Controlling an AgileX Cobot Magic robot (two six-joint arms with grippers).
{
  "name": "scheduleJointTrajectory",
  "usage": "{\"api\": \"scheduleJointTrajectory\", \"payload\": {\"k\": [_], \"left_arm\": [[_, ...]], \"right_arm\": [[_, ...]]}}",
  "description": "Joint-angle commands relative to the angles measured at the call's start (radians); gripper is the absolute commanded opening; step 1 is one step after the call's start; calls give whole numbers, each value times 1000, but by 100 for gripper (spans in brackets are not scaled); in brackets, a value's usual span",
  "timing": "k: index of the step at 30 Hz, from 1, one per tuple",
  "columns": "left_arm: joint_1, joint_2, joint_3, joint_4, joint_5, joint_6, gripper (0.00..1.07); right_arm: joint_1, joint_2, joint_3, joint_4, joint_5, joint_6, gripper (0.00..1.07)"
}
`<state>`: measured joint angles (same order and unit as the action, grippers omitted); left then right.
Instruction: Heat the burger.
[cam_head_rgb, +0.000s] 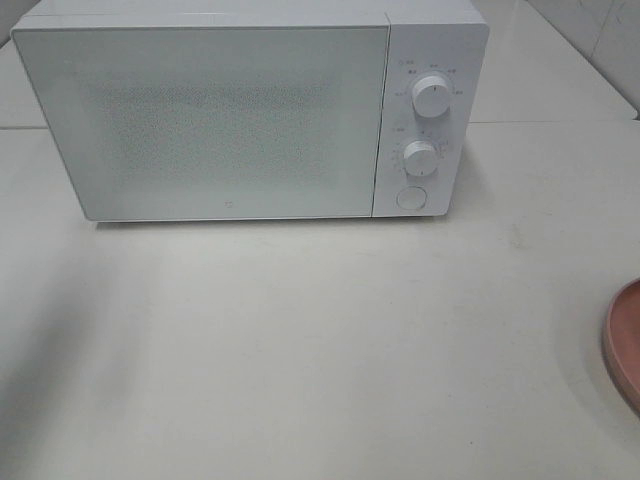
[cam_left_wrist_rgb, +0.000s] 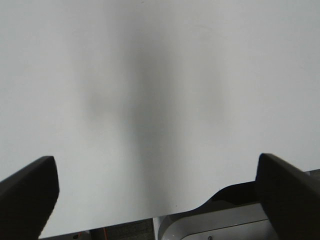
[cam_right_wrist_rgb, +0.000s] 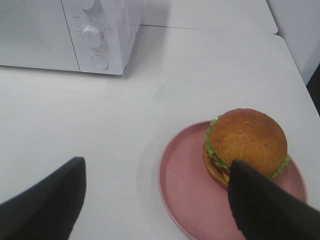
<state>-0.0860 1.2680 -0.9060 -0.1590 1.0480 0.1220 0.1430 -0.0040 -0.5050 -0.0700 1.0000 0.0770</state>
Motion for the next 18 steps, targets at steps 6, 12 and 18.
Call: {"api": "scheduleJointTrajectory", "payload": {"k": [6,12,18], "left_arm": [[120,-196,171,-14,36,-35,100],[120,-327,272,-13,34,-35,100],[120,-501,374,25,1,-37,100]], "right_arm": [[-3,-27,3,2,-3,-13,76],[-3,-27,3,2,-3,-13,76],[-3,-27,3,2,-3,-13,76]]}}
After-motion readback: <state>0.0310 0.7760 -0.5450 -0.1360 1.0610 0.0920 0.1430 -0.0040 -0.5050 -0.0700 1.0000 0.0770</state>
